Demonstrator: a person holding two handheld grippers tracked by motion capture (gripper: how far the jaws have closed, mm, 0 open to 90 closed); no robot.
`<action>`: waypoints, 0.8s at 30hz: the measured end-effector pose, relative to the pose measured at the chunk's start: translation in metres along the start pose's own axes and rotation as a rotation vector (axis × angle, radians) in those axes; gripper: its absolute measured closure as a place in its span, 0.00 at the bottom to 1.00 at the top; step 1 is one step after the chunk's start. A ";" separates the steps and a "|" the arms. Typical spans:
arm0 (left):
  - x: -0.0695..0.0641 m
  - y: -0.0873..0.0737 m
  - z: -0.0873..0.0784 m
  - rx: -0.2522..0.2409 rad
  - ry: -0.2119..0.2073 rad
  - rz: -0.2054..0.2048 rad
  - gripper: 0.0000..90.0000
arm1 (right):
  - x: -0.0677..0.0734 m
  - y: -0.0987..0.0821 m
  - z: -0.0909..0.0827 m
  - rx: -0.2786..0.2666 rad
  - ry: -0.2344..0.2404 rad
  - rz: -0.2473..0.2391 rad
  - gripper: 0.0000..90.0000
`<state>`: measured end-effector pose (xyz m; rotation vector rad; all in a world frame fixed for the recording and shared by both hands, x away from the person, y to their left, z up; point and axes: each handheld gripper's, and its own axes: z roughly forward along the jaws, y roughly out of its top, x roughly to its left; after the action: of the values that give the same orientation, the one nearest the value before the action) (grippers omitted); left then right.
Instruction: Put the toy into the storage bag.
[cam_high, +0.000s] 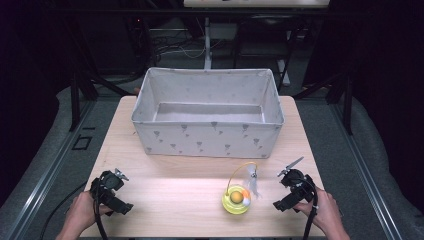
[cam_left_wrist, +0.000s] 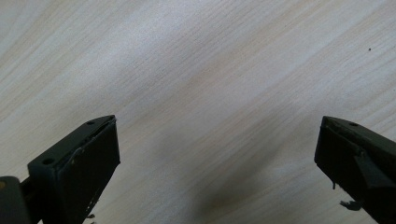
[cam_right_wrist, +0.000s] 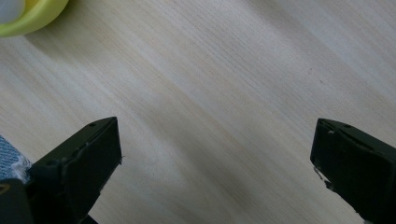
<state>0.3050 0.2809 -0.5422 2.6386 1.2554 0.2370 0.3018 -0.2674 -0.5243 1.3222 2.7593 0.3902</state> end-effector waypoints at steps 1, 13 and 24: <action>0.000 0.000 0.000 0.000 0.001 0.002 0.00 | 0.000 0.000 0.000 0.000 0.002 0.000 0.02; -0.001 0.000 0.001 -0.005 -0.019 0.013 0.00 | 0.010 0.004 -0.006 -0.009 0.015 -0.058 0.01; -0.002 0.000 0.002 -0.019 -0.033 0.003 0.00 | 0.025 0.009 -0.027 -0.090 0.106 -0.109 0.00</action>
<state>0.3046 0.2789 -0.5440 2.6175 1.2327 0.2043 0.2889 -0.2481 -0.4946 1.1575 2.8453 0.5849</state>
